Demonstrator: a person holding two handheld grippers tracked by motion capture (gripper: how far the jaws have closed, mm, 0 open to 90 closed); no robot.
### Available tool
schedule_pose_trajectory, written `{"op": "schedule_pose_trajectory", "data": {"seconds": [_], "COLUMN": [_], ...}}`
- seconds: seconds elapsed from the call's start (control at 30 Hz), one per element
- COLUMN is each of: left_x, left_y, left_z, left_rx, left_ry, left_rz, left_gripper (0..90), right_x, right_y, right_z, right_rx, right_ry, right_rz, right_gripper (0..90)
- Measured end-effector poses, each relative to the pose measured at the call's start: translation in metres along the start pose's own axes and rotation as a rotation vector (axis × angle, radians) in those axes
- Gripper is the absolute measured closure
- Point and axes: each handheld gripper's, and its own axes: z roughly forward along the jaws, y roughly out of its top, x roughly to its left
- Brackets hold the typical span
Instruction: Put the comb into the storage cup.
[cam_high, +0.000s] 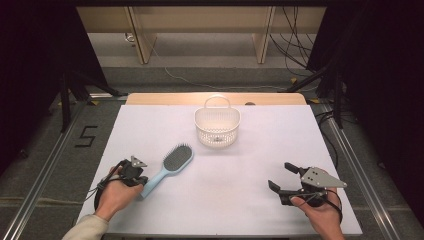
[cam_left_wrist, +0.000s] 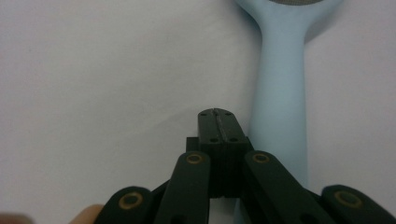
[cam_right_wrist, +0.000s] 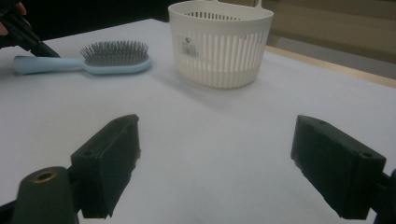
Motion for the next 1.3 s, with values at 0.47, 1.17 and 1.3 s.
{"op": "schedule_pose_trajectory", "data": {"seconds": [0.47, 1.17, 1.3], "left_x": [-0.011, -0.003, -0.006], "left_y": [-0.002, 0.019, 0.02], "left_z": [-0.004, -0.026, -0.028], "left_rx": [0.017, -0.134, -0.146], "left_ry": [-0.011, 0.081, 0.088], "left_rz": [0.03, -0.019, -0.022], "left_gripper": [89.6, 6.0, 0.0], "right_x": [0.0, -0.001, -0.001], "right_y": [0.0, -0.001, -0.001], "right_z": [0.0, 0.001, 0.0], "right_rx": [0.005, 0.011, 0.011], "right_ry": [-0.002, -0.005, -0.006], "right_rz": [0.001, -0.006, -0.005], "right_gripper": [16.2, 16.2, 16.2]}}
